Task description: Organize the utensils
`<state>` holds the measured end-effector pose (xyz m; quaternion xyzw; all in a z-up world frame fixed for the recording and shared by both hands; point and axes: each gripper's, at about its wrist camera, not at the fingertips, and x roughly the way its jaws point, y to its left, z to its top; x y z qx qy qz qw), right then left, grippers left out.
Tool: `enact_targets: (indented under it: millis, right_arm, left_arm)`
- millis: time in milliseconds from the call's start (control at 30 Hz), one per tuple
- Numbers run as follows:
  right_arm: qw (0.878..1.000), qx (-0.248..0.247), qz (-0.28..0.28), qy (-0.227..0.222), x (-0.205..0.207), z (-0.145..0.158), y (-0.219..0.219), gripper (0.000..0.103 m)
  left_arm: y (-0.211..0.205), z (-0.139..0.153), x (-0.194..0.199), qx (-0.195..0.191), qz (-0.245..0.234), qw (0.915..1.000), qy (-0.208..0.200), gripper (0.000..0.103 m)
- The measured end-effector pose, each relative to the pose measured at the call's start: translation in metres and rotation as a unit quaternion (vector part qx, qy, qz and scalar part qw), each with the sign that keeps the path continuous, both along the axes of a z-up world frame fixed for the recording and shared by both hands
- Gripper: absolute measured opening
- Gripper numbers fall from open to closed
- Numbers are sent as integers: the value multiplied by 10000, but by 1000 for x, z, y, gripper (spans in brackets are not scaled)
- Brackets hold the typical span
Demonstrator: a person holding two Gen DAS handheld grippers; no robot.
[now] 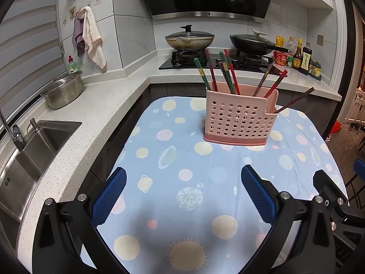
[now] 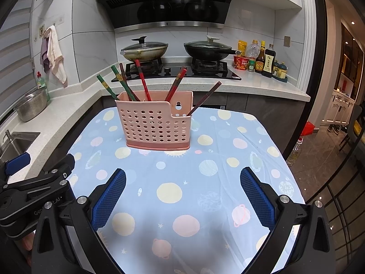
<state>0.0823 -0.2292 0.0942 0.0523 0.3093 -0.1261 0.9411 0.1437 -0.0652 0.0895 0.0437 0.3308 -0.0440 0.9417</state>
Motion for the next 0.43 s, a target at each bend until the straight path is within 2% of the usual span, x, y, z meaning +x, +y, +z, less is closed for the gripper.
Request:
enact_targets:
  millis: [433]
  right_arm:
    - [10000,-26,-9,27,2,0,-3,97]
  left_arm:
    - [0,-2,7,56,-61,10000,-5,96]
